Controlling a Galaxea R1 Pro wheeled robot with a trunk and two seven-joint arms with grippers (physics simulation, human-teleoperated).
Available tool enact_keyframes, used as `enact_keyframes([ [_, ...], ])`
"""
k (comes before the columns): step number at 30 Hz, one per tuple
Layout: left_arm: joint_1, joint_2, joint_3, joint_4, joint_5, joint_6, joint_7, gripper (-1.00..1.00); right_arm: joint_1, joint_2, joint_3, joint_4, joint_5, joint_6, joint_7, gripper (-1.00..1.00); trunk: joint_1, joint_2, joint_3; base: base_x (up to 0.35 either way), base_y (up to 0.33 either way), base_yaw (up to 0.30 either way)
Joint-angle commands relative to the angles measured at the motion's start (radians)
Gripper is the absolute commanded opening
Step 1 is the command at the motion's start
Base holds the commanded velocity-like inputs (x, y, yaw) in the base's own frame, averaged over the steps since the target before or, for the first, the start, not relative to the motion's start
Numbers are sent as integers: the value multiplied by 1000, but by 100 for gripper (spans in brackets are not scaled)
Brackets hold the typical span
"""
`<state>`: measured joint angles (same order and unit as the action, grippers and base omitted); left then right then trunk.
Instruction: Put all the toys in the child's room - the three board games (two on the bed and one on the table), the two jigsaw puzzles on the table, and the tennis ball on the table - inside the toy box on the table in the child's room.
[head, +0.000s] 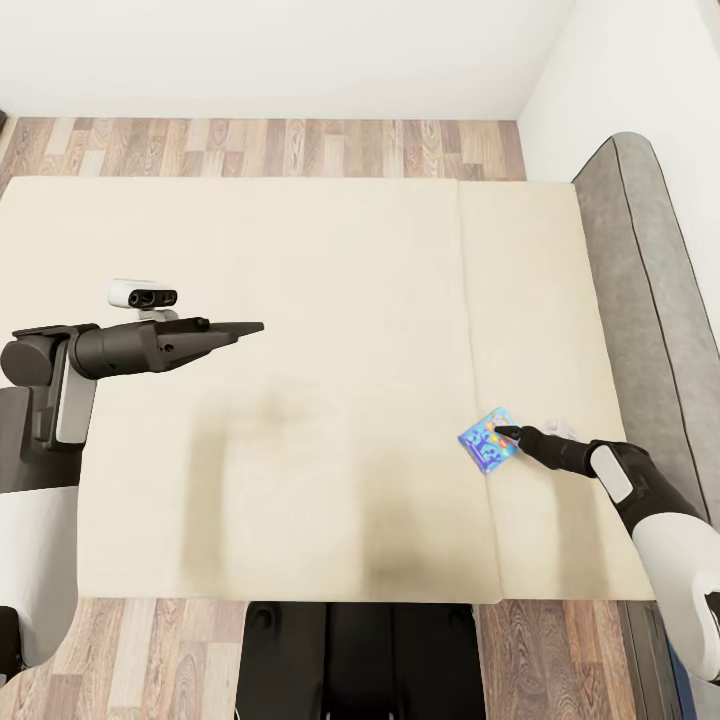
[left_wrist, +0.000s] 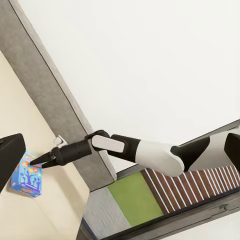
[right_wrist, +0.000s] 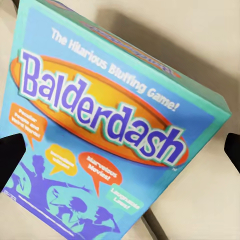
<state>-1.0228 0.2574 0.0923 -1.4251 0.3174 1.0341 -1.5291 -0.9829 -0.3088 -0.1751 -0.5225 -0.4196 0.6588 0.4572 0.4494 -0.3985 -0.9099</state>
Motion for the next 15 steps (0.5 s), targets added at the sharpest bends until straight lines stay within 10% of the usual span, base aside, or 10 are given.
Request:
enact_keyframes([
  [1, 0, 0, 0, 0, 0, 11, -3, 100, 0, 0, -4, -1, -2, 8, 2, 100, 1, -2, -1, 0, 0, 0],
  [15, 0, 0, 0, 0, -1, 9, -2, 100, -2, 25, -2, -7, -1, 10, -2, 100, 1, -2, -1, 0, 0, 0],
])
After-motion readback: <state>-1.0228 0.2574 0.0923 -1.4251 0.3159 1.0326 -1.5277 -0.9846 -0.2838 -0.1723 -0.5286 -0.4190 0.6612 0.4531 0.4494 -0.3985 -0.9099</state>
